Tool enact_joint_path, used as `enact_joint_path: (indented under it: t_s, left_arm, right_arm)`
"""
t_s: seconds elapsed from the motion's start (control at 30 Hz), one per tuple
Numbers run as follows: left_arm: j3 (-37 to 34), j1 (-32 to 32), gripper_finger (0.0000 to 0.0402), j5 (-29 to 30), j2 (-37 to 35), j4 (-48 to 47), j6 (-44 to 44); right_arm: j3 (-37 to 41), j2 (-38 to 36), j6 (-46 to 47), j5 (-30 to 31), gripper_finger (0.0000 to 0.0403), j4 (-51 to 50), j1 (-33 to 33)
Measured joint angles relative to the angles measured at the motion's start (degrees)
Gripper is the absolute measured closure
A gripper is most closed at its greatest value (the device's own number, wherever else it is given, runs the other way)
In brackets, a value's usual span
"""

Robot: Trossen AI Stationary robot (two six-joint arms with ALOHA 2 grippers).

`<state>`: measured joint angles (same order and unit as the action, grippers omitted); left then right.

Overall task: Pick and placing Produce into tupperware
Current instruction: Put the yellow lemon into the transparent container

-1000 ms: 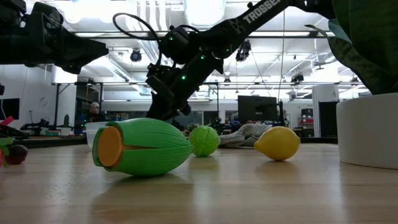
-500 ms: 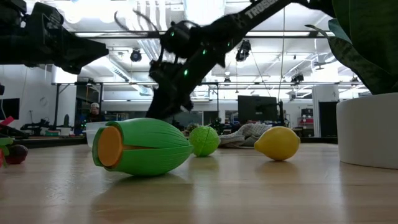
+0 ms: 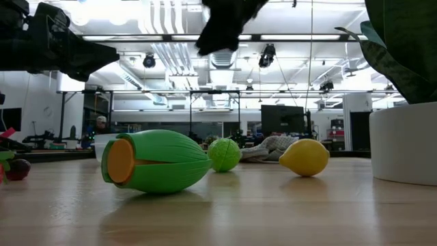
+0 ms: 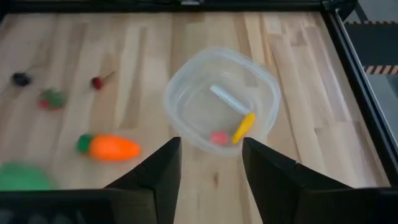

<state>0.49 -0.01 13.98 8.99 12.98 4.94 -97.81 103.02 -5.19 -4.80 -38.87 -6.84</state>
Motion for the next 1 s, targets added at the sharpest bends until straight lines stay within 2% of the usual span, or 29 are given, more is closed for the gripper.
enact_joint_path:
  t_s: [0.17,0.33,0.53,0.73,1.0]
  left_arm:
    - [0.00,0.00,0.0275,0.00,0.04,0.02,-0.01]
    - [0.00,0.00,0.0275,0.00,-0.02,0.08,0.01]
    - [0.00,0.00,0.0275,0.00,-0.02,0.15,0.00]
    - [0.00,0.00,0.0275,0.07,-0.09,0.43,0.00]
    - [0.00,0.01,0.0275,0.13,-0.04,0.42,0.00]
  right_arm:
    - [0.06,-5.34,-0.45,-0.14,0.0220,-5.47,4.23]
    - [-0.49,-7.50,-2.35,0.34,0.0173,-10.17,11.41]
    - [-3.11,-6.48,1.68,12.04,0.0121,-16.26,18.44]
    - [-6.06,-1.37,10.51,11.92,0.0120,-26.92,19.09]
    - [-13.08,6.77,14.23,7.63,0.0128,-34.97,19.37]
